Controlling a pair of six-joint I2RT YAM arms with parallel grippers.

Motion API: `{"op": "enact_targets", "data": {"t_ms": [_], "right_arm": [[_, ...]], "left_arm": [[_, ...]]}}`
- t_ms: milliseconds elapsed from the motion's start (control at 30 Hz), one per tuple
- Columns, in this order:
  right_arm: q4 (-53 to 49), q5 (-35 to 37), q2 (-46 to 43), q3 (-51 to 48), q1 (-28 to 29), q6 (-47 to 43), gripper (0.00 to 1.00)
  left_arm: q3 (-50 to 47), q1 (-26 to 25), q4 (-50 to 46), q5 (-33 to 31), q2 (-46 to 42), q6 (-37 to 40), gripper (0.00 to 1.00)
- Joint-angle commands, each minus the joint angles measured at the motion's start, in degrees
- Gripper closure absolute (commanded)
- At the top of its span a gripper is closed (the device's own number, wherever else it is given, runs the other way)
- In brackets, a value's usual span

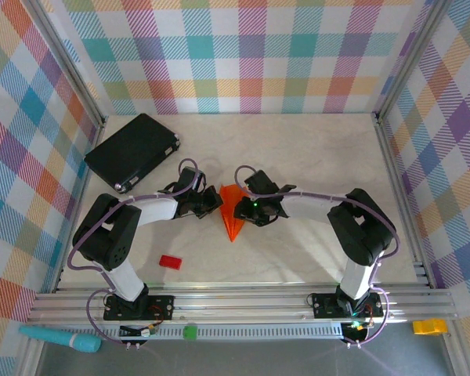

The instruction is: Fold a paper plane with a square sheet of paper (pick it up from the middle)

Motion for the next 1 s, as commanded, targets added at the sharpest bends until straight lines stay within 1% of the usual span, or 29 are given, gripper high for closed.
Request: {"op": "enact_targets", "data": {"t_ms": [0, 100, 200, 267, 400, 467, 967], "right_arm": [[-1.71, -0.05, 0.44, 2.15, 0.39, 0.10, 0.64], [-2.07, 0.87, -0.30, 2.19, 0.34, -0.50, 0.63], [-2.99, 3.37, -1.56, 2.49, 0.35, -1.45, 0.62], [-4.53, 5.70, -2.00, 3.29, 0.34, -2.46, 0.59], [-6.51, 7.15, -0.92, 4.90, 0.33, -3.76, 0.52], [-6.23, 6.07, -0.19, 5.05, 0.41, -3.78, 0.50], [-2.86, -4.02, 1.97, 4.35, 0.34, -2.23, 0.49]], "left_arm": [[-0.46, 0.08, 1.01, 0.89, -0.07, -0.45, 0.99], [-0.45, 0.07, 1.01, 1.23, 0.03, -0.37, 0.99], [-0.35, 0.08, 0.79, 1.26, 0.02, -0.07, 0.99], [-0.21, 0.07, 0.65, 1.28, 0.02, 0.03, 0.99], [-0.23, 0.07, 0.57, 1.08, 0.02, 0.05, 0.99], [-0.24, 0.09, 0.57, 1.09, -0.05, 0.06, 0.99], [-0.07, 0.16, 0.22, 0.78, -0.17, 0.18, 0.99]]}}
